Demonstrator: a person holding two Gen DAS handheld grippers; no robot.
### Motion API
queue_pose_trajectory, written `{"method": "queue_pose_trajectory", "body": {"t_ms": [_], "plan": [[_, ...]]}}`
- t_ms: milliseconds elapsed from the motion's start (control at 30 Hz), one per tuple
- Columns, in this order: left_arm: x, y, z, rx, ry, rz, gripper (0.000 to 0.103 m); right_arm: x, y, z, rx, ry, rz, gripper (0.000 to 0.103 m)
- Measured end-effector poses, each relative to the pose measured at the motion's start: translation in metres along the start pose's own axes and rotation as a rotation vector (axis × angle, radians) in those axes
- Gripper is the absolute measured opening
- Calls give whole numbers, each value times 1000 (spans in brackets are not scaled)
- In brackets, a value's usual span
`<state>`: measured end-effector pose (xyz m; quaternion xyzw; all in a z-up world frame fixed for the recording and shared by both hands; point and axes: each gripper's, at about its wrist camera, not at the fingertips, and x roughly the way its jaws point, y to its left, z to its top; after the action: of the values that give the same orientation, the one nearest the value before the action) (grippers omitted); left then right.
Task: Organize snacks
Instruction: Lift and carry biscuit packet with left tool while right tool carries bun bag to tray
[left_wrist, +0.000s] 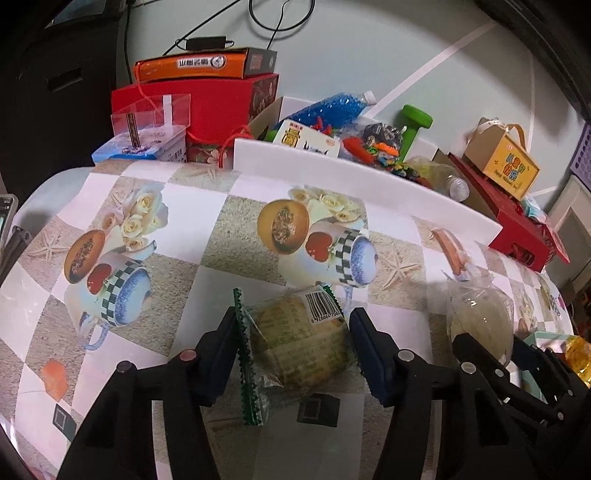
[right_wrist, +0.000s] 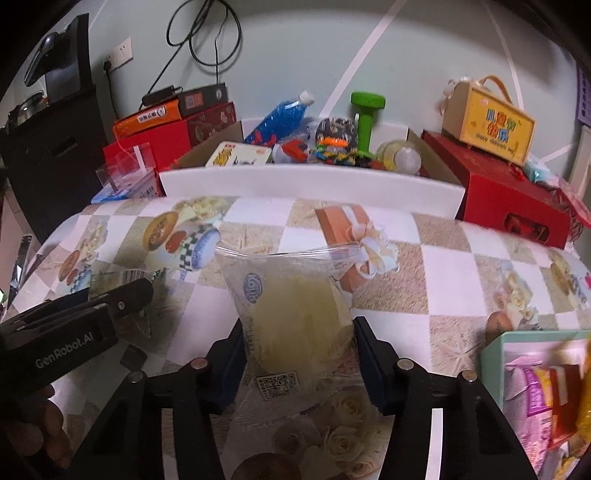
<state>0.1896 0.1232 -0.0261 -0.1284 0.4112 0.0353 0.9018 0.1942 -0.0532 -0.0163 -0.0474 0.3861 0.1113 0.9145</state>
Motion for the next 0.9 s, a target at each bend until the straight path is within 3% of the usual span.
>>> {"method": "queue_pose_trajectory", "body": {"t_ms": [333, 900], "plan": [[-27, -4, 7, 6, -61, -27, 61, -38, -4, 13, 9, -92, -32, 58], [-52, -24, 2, 41, -71, -114, 61, -66, -12, 11, 57, -46, -64, 58]]}}
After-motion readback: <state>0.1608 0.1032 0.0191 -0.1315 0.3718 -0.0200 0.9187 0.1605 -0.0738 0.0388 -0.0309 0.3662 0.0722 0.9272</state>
